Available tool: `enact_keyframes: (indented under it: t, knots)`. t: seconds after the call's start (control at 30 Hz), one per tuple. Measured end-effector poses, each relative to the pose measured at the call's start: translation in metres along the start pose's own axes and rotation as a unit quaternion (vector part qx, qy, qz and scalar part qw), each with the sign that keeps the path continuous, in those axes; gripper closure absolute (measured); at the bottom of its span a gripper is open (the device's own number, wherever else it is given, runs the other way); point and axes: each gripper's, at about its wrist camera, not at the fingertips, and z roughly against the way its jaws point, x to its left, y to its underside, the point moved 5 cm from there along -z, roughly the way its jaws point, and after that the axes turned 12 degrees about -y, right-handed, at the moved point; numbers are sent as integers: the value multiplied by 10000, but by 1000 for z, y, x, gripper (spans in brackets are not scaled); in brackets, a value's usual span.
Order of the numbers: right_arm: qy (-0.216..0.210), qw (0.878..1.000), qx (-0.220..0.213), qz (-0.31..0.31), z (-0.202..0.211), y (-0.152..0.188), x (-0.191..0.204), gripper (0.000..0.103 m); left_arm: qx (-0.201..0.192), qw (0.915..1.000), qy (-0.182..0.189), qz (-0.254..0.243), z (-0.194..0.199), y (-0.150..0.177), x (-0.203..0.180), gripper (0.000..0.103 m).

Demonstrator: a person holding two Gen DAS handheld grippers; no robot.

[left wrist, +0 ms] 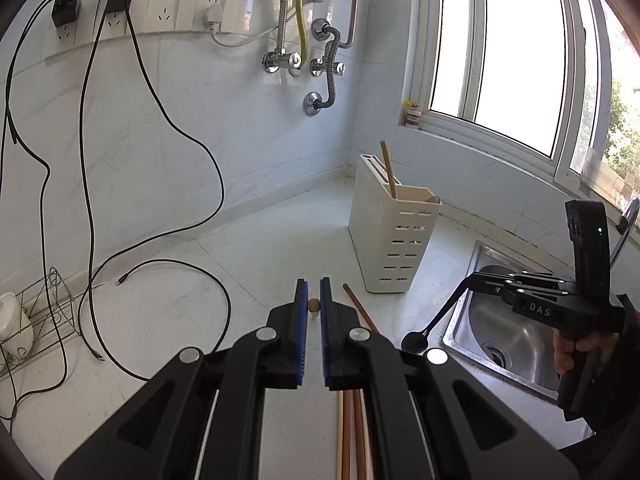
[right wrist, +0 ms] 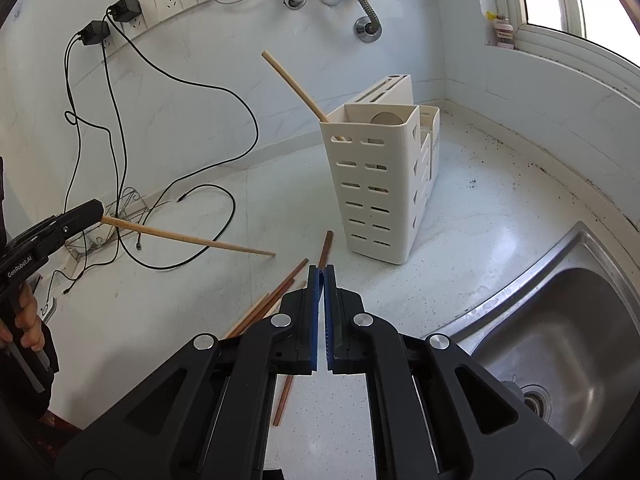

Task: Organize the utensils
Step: 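Carry the black spoon with the right tool to the holder while the left tool carries the chopstick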

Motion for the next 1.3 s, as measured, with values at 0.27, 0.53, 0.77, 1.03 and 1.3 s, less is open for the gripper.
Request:
enact_keyframes:
  t: [0.27,0.53,0.77,1.03,1.3]
  knots:
    - [168,9992,-326,172,19,-23,1,101,-366,9993,22,88,3,-30,-2,97]
    - [220,9960,-818,292,52,-56,3,101,-745,9959,494,136,26,-64,-11,97]
    - [545,9875,-1388,513,89,-104,1,101,-1043,9904,908,47,48,-95,-26,97]
    - [901,9774,-1784,687,112,-135,-5,101,-1754,9760,1287,-113,95,-118,-43,97]
    - [846,9768,-1850,666,96,-152,-10,101,-2152,9687,1215,-236,93,-149,-67,97]
